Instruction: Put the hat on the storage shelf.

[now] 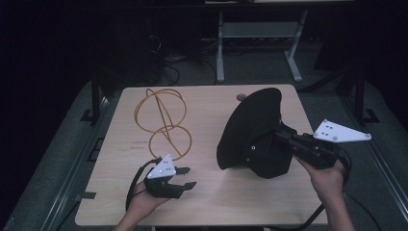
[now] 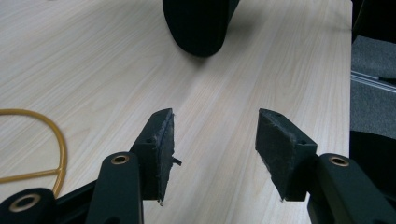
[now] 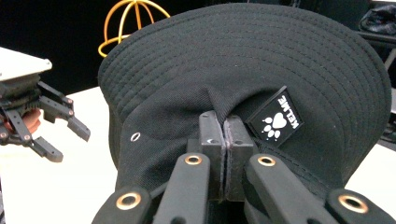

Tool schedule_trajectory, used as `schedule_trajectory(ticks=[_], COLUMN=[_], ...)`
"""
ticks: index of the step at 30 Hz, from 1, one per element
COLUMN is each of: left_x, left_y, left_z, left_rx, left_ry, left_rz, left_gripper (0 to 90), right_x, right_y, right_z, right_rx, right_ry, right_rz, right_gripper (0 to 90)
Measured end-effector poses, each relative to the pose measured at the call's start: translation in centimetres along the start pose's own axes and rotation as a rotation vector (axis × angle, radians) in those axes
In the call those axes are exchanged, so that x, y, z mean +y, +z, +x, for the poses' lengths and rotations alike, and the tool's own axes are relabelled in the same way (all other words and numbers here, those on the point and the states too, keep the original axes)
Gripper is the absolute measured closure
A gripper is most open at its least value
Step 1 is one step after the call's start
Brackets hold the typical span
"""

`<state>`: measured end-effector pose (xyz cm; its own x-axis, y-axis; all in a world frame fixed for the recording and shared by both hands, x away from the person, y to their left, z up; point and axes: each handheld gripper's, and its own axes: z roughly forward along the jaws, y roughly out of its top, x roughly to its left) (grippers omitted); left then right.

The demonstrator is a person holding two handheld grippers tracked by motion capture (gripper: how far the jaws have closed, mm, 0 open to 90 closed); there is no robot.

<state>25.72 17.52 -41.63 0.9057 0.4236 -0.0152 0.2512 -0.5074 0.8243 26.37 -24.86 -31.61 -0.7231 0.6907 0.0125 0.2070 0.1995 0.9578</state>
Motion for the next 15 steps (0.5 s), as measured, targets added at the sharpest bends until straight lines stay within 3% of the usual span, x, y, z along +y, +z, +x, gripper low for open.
schedule_trajectory(ticks=[10,15], left_x=[-0.6,-1.0], left_y=[-0.3,-0.4], left_z=[-0.1,-0.1], left_rx=[0.012,0.012], left_ry=[0.007,-0.011], left_rz=[-0.004,-0.011], left_gripper=[44.8,44.2], right_x=[3.2,4.5], right_y=[1.0,1.5], right_z=[0.4,0.6], right_rx=[0.020,0.036], right_ry=[-0.035,-0.038], right_rz=[-0.026,-0.046], right_gripper=[88.5,88.5])
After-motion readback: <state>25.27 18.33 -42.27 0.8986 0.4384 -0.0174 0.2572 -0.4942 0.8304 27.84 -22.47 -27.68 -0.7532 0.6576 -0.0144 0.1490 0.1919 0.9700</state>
